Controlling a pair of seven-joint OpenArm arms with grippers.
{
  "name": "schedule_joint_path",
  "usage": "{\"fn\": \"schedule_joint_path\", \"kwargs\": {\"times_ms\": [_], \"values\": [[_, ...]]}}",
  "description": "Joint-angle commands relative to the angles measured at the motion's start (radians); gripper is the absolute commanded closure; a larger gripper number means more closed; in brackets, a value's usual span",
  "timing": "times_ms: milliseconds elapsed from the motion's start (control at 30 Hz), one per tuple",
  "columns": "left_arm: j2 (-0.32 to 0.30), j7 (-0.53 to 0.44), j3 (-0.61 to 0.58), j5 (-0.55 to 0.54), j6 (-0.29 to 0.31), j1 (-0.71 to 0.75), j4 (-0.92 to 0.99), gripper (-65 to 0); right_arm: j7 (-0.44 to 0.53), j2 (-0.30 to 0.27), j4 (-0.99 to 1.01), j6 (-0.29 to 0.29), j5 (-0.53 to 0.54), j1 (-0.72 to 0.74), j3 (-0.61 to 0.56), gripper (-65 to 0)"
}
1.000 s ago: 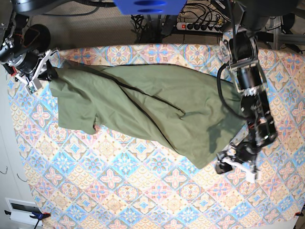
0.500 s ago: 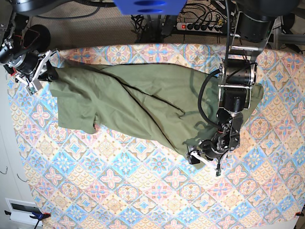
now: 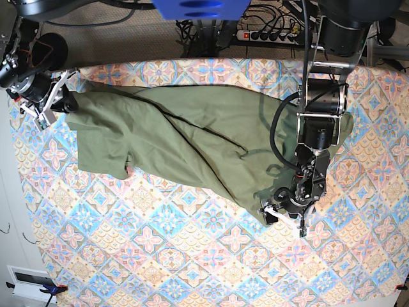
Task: Layout the t-shirt on the table in an organized manner, then fold the t-shirt properly
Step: 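Drag the left gripper's shirt corner across the table toward the right gripper, then lift the green shirt with both grippers and swing it open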
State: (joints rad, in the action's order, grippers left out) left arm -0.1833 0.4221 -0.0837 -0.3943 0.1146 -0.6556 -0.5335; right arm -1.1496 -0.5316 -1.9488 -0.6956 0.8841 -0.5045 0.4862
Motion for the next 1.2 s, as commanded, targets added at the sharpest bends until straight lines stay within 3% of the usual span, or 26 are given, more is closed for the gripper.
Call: {"fn": "schedule_joint_path", "kwargs": {"times_ms": [0,67,133,267,433,533,667,867,1033,1167], "values": [[-0.002,-0.016,-0.004,-0.001,0.001,-0.034,-0.003,-47.0,0.018,-0.02,-0.013,-0.003,0.014,0.004,0.01,-0.9],[0.008,0.013,-0.049,-0.002,0.009,-0.039,0.052,-44.6,0.02,-0.02,-0.013,-0.003,0.014,0.004,0.013,-0.9],[0.014,0.034,-0.095,-0.005,0.01,-0.04,0.085,-36.1,0.02,-0.02,-0.013,-0.003,0.014,0.004,0.015,-0.9],[0.014,0.056,-0.152,-0.015,0.01,-0.036,0.086,-0.8,0.02,-0.02,-0.013,-0.003,0.014,0.022,0.015,-0.8],[-0.003,0.077,-0.138,-0.018,0.01,-0.033,-0.052,0.0,0.02,-0.02,-0.01,-0.003,0.014,0.082,0.016,-0.8],[-0.023,0.111,-0.047,-0.018,0.004,-0.028,-0.179,0.0,0.02,-0.02,-0.005,-0.003,0.014,0.186,0.016,-0.8],[-0.02,0.174,0.08,-0.007,0.004,-0.115,-0.234,0.0,0.016,-0.02,0.055,-0.003,-0.021,0.448,0.012,-0.8],[-0.02,0.212,0.088,-0.027,0.004,-0.264,-0.259,0.0,0.023,-0.02,0.323,-0.003,-0.115,0.714,0.01,-0.8],[-0.034,0.235,0.088,-0.142,0.004,-0.366,-0.291,0.0,0.092,-0.02,0.526,-0.003,-0.116,0.92,0.009,-0.8],[-0.092,0.258,0.088,-0.277,0.004,-0.432,-0.327,0.0,0.113,-0.02,0.622,-0.003,-0.116,1.091,-0.013,-0.8]]}}
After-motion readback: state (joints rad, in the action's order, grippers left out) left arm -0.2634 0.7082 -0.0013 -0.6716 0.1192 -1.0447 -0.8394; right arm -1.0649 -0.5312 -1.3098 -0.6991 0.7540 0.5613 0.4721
